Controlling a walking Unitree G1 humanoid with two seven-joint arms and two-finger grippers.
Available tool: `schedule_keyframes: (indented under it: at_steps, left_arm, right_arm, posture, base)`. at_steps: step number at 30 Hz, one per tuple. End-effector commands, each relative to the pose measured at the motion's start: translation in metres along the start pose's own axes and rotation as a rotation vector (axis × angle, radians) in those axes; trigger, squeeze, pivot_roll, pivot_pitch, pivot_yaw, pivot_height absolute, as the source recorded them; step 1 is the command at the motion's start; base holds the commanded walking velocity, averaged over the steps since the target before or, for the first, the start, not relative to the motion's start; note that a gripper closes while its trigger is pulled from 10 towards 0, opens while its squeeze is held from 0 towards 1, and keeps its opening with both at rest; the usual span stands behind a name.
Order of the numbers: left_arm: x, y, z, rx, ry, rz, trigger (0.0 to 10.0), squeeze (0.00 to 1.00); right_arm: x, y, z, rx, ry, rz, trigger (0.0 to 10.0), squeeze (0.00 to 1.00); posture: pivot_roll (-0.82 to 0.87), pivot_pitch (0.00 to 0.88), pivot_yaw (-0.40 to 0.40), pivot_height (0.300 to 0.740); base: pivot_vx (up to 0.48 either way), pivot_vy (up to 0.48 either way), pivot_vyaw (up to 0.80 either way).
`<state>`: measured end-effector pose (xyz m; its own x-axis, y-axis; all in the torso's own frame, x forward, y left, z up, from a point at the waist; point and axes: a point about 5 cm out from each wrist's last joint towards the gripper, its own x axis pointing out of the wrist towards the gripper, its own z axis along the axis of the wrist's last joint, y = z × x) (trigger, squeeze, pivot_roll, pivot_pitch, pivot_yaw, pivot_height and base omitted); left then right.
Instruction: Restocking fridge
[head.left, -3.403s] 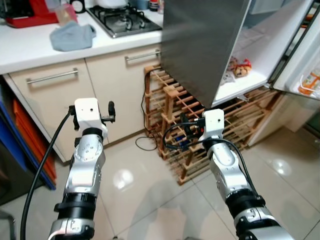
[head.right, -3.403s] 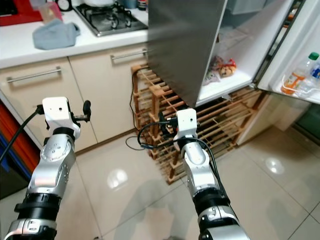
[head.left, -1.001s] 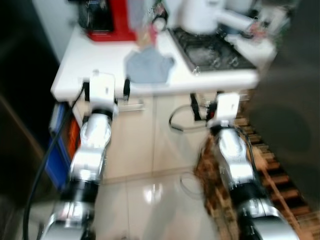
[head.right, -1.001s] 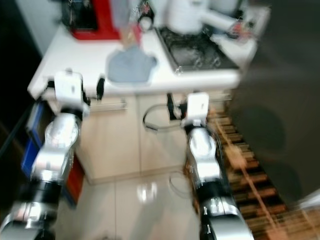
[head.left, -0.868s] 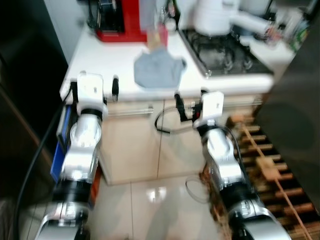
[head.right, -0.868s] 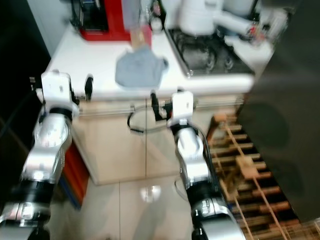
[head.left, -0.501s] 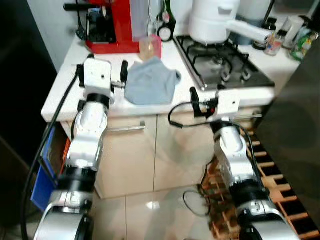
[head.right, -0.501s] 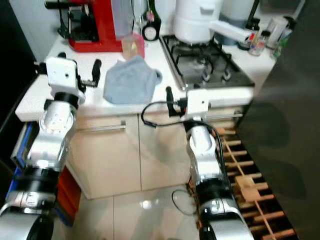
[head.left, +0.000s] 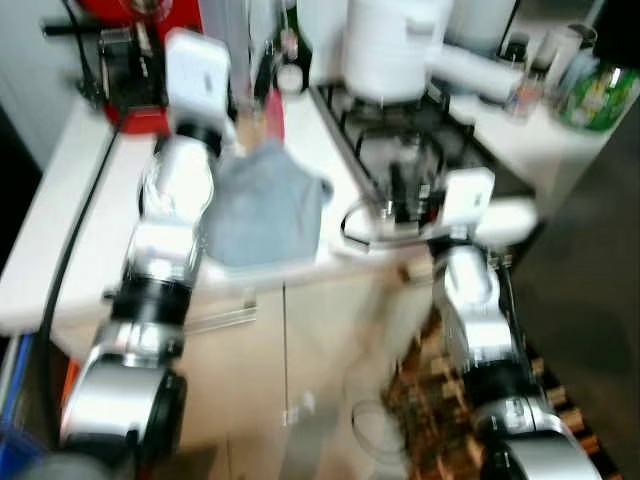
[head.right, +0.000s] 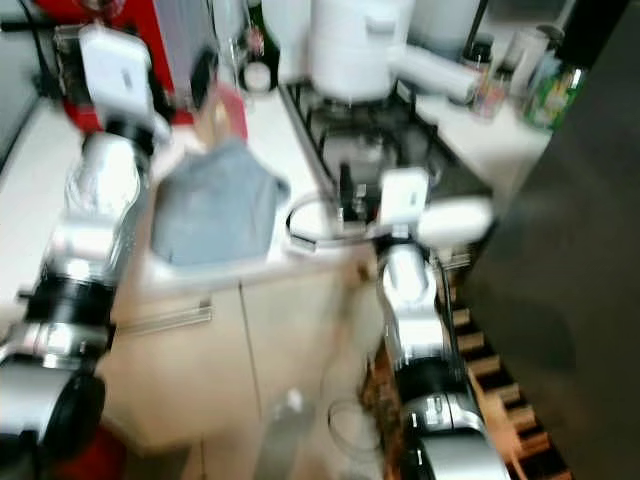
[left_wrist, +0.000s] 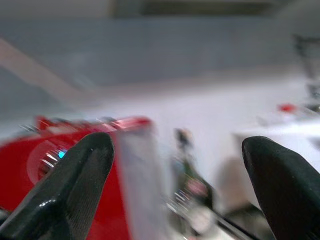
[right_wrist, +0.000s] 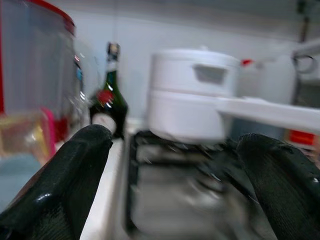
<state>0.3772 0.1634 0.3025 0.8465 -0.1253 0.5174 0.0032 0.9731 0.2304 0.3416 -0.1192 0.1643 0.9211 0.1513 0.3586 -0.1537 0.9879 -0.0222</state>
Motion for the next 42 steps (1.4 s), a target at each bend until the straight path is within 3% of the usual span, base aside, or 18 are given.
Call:
schedule_keyframes:
  at_steps: [1, 5, 7, 10, 12, 14, 15, 17, 21, 23, 26, 29, 33, 42]
  left_arm:
    - [0.006, 0.023, 0.002, -0.010, 0.024, 0.072, 10.0, 0.00]
    - [0.015, 0.035, 0.009, -0.023, 0.025, 0.098, 10.0, 0.00]
    - [0.025, 0.043, 0.009, 0.062, 0.107, 0.127, 10.0, 0.00]
    - [0.034, 0.042, 0.011, 0.003, 0.159, 0.060, 10.0, 0.00]
    - [0.036, 0.044, 0.013, 0.020, 0.166, 0.045, 10.0, 0.00]
    - [0.042, 0.050, 0.013, 0.006, 0.260, -0.087, 10.0, 0.00]
    - [0.042, 0.050, 0.013, 0.006, 0.260, -0.087, 10.0, 0.00]
    - [0.043, 0.048, 0.008, -0.010, 0.347, -0.220, 10.0, 0.00]
    - [0.041, 0.045, 0.003, 0.000, 0.405, -0.304, 10.0, 0.00]
    - [0.035, 0.040, -0.011, 0.012, 0.517, -0.451, 10.0, 0.00]
    - [0.031, 0.038, -0.018, -0.007, 0.567, -0.509, 10.0, 0.00]
    - [0.025, 0.038, -0.027, -0.016, 0.620, -0.542, 10.0, 0.00]
    - [0.017, 0.040, -0.041, -0.033, 0.676, -0.502, 10.0, 0.00]
    - [0.023, 0.036, -0.035, -0.020, 0.656, -0.516, 10.0, 0.00]
  right_arm:
    - [0.006, 0.014, 0.012, 0.015, -0.049, 0.048, 10.0, 0.00]
    - [0.008, 0.021, 0.021, 0.034, -0.081, 0.092, 10.0, 0.00]
    - [0.010, 0.030, 0.032, 0.056, -0.106, 0.153, 10.0, 0.00]
    - [0.010, 0.035, 0.038, 0.075, -0.116, 0.184, 10.0, 0.00]
    - [0.009, 0.037, 0.039, 0.081, -0.118, 0.199, 10.0, 0.00]
    - [0.008, 0.045, 0.046, 0.114, -0.123, 0.251, 10.0, 0.00]
    - [0.008, 0.045, 0.046, 0.114, -0.123, 0.251, 10.0, 0.00]
    - [0.006, 0.049, 0.049, 0.134, -0.117, 0.274, 10.0, 0.00]
    - [0.005, 0.051, 0.048, 0.144, -0.109, 0.277, 10.0, 0.00]
    - [0.006, 0.053, 0.048, 0.165, -0.093, 0.280, 10.0, 0.00]
    - [0.007, 0.054, 0.049, 0.175, -0.089, 0.282, 10.0, 0.00]
    - [0.006, 0.055, 0.048, 0.189, -0.078, 0.286, 10.0, 0.00]
    - [0.005, 0.059, 0.048, 0.198, -0.069, 0.305, 10.0, 0.00]
    - [-0.005, 0.063, 0.048, 0.200, -0.048, 0.354, 10.0, 0.00]
  posture:
    - [-0.08, 0.000, 0.012, 0.740]
    - [-0.08, 0.000, 0.018, 0.740]
    - [-0.08, 0.000, 0.018, 0.740]
    - [-0.08, 0.000, 0.020, 0.740]
    - [-0.08, 0.000, 0.021, 0.740]
    - [-0.08, 0.000, 0.033, 0.740]
    - [-0.08, 0.000, 0.033, 0.740]
    - [-0.08, 0.000, 0.043, 0.740]
    - [-0.08, 0.000, 0.048, 0.740]
    - [-0.08, 0.000, 0.060, 0.740]
    - [-0.08, 0.000, 0.068, 0.740]
    - [-0.08, 0.000, 0.072, 0.740]
    - [-0.08, 0.000, 0.073, 0.740]
    - [-0.12, 0.000, 0.095, 0.740]
  base:
    - [0.480, 0.000, 0.00]
    - [0.480, 0.000, 0.00]
    - [0.240, 0.000, 0.00]
    - [0.000, 0.000, 0.00]
    - [0.000, 0.000, 0.00]
    - [0.000, 0.000, 0.00]
    - [0.000, 0.000, 0.00]
    - [0.000, 0.000, 0.00]
    - [0.000, 0.000, 0.00]
    - [0.000, 0.000, 0.00]
    - [0.000, 0.000, 0.00]
    - [0.000, 0.000, 0.00]
    - [0.000, 0.000, 0.00]
    - [0.000, 0.000, 0.00]
